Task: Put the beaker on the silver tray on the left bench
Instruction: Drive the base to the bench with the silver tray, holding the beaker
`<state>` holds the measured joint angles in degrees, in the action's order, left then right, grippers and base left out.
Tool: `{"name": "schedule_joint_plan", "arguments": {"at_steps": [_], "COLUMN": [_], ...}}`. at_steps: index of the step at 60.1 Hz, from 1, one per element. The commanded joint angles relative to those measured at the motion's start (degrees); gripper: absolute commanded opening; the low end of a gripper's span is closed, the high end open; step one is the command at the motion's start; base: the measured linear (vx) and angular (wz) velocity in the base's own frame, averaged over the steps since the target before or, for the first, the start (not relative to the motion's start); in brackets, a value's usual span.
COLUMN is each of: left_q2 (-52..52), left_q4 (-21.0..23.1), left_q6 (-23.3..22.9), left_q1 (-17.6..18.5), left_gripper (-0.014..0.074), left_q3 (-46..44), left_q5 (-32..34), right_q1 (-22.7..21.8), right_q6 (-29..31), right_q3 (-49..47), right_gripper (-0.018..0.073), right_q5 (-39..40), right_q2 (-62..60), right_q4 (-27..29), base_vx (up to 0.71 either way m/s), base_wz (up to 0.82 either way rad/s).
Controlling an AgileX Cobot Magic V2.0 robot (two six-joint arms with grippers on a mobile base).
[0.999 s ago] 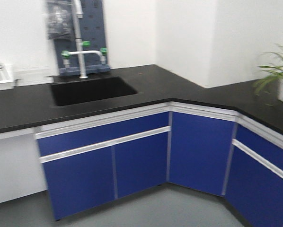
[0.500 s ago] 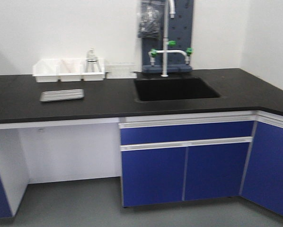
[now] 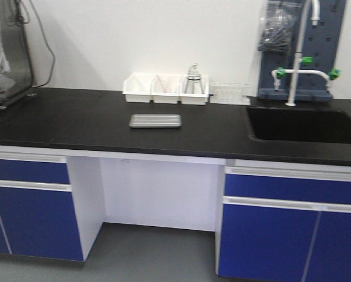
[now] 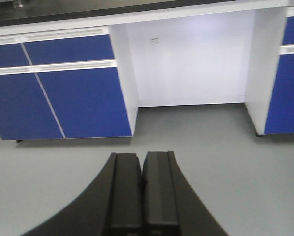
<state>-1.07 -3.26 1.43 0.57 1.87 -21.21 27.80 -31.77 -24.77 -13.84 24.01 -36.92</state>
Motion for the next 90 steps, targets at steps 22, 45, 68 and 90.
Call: {"name": "schedule_joint_plan", "arguments": {"at_steps": [22,45,68,90], "left_q2": [-0.5,-0.5,-0.5,-0.5], "left_q4": [0.2,0.2,0.2,0.2], "left_q6": [-0.1,-0.1,-0.1,-0.1], "left_q1": [0.3,0.3,0.3,0.3], "left_gripper": [0.0001,0.0001,0.0001,0.0001], "left_q3": [1.1,1.1,1.1,1.1], "left_q5": [4.3,4.3,4.3,4.3], "right_q1": [0.0,0.0,0.0,0.0], "right_q6": [0.4,0.4,0.4,0.4], "right_q3": [-1.8,-1.8,-1.8,-1.8], "right_gripper": [-0.0011,-0.0011,-0.0011,-0.0011], "right_q5": [3.8,3.8,3.8,3.8], "right_q2": [0.4,0.4,0.4,0.4], "right_q4": [-1.3,-1.3,-1.3,-1.3], "base_vx": [0.25,0.36,0.47,0.47], "base_wz": [0.31,0.35,0.18,-0.29]}}
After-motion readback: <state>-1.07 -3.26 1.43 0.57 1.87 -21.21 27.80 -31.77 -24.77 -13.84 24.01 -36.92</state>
